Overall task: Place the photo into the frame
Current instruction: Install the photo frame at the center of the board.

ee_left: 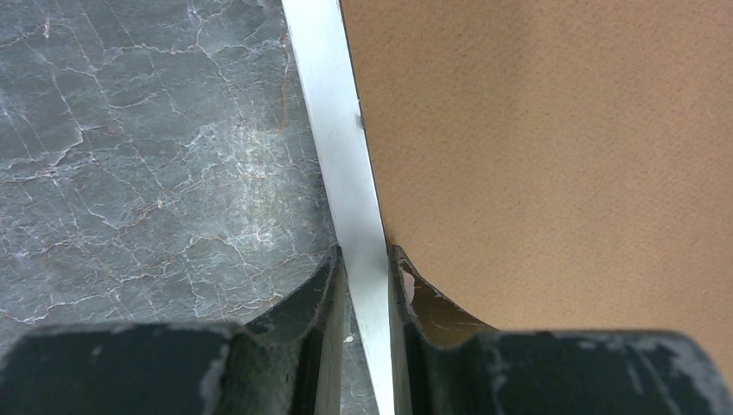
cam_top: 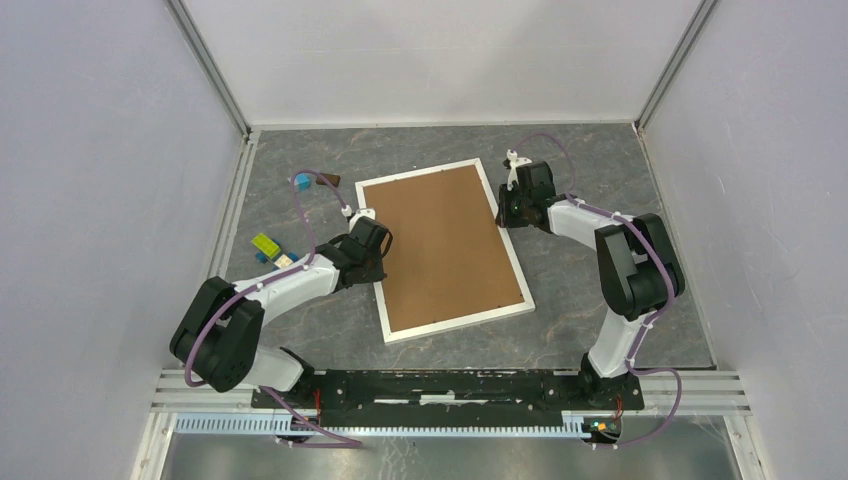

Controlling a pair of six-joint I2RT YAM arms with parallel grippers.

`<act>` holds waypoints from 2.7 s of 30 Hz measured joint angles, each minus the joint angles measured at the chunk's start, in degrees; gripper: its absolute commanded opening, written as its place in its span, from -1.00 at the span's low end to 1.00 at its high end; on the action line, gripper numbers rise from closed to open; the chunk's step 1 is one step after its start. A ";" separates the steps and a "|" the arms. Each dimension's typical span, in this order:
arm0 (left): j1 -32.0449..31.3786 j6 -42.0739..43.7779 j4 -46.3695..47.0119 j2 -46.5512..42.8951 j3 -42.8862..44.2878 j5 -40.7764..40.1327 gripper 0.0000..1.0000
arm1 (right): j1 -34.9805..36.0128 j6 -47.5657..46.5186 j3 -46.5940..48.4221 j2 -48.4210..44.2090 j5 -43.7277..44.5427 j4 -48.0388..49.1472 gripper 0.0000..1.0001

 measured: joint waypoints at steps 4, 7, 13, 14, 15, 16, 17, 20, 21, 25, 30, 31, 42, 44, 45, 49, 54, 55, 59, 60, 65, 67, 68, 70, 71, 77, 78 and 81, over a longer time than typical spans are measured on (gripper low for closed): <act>0.00 0.02 0.00 0.04 0.00 0.00 -0.95 | 0.07 0.37 -2.60 -0.90 0.13 3.58 -0.44; 0.00 0.04 0.00 0.04 0.00 0.00 -0.96 | 0.17 0.44 -3.43 -1.31 0.52 4.85 -0.40; 0.00 0.07 0.00 0.04 0.00 0.00 -0.95 | -0.68 0.46 -1.97 -1.40 -0.72 2.27 -0.32; 0.00 0.07 0.20 0.07 0.00 0.07 -0.95 | -0.94 0.46 -1.49 -1.40 -1.01 1.31 -0.31; 0.00 0.07 0.81 0.24 0.00 0.24 -0.96 | -1.25 0.42 -0.98 -1.42 -1.33 0.02 -0.31; 0.00 0.07 1.49 0.46 0.02 0.46 -0.96 | -1.53 0.28 -0.46 -1.42 -1.36 -1.25 -0.31; 0.00 0.07 1.95 0.59 0.02 0.66 -0.95 | -1.81 0.15 -0.02 -1.42 -1.44 -2.23 -0.31; 0.00 0.07 2.84 0.87 0.02 1.11 -0.96 | -2.32 -0.09 0.35 -1.44 -1.86 -3.89 -0.31; 0.00 0.07 2.95 0.92 0.02 1.14 -0.95 | -2.40 -0.13 0.35 -1.44 -2.03 -4.37 -0.31; 0.00 0.07 2.99 0.94 0.02 1.16 -0.95 | -2.56 -0.17 0.35 -1.44 -2.82 -5.01 -0.25; 0.00 0.07 2.99 0.96 0.02 1.16 -0.95 | -3.37 -0.13 0.35 -1.55 -4.31 -5.03 -0.19; 0.00 0.07 2.99 0.96 0.02 1.16 -0.96 | -3.52 -0.13 0.35 -1.66 -4.46 -5.07 -0.19; 0.00 0.07 3.02 0.96 0.02 1.16 -0.95 | -4.98 -0.15 0.48 -2.23 -4.20 -5.25 -0.27; 0.00 0.07 3.02 0.96 0.02 1.18 -0.96 | -5.01 -0.15 0.55 -2.19 -4.22 -5.38 -0.27; 0.00 0.07 3.02 0.96 0.02 1.18 -0.96 | -5.01 -0.17 0.57 -2.14 -4.24 -5.38 -0.27; 0.00 0.07 3.02 0.98 0.02 1.18 -0.96 | -5.01 -0.17 0.55 -1.55 -4.55 -5.33 -0.28; 0.00 0.07 2.99 1.01 0.04 1.20 -0.96 | -4.96 -0.15 0.55 -1.25 -5.46 -4.94 -0.28; 0.00 0.07 2.99 1.01 0.04 1.20 -0.95 | -4.96 -0.15 0.55 -1.11 -5.53 -4.90 -0.28; 0.00 0.09 2.99 1.03 0.04 1.20 -0.96 | -4.98 -0.13 0.55 -0.76 -5.81 -4.66 -0.28; 0.00 0.09 2.99 1.03 0.04 1.22 -0.96 | -4.98 -0.13 0.55 -0.74 -5.84 -4.63 -0.29; 0.00 0.13 2.99 1.03 0.04 1.22 -0.96 | -5.01 -0.15 0.57 -0.61 -5.97 -4.61 -0.28; 0.00 0.20 2.99 1.03 0.07 1.25 -0.95 | -5.03 -0.15 0.57 -0.63 -6.01 -4.61 -0.28; 0.00 0.22 2.99 1.03 0.07 1.25 -0.96 | -5.09 -0.15 0.57 -0.66 -6.03 -4.63 -0.28; 0.00 0.26 2.99 1.07 0.09 1.27 -0.95 | -5.40 -0.13 0.57 -0.79 -6.08 -4.76 -0.28; 0.00 0.26 2.97 1.07 0.11 1.27 -0.96 | -5.55 -0.13 0.57 -0.83 -6.10 -4.81 -0.27; 0.00 0.28 2.97 1.07 0.11 1.29 -0.96 | -6.16 -0.15 0.57 -1.38 -5.55 -4.96 -0.28; 0.00 0.28 2.97 1.07 0.11 1.29 -0.96 | -6.27 -0.15 0.57 -1.38 -5.57 -4.96 -0.28; 0.00 0.31 2.97 1.07 0.11 1.29 -0.96 | -6.43 -0.13 0.57 -1.38 -5.62 -4.96 -0.28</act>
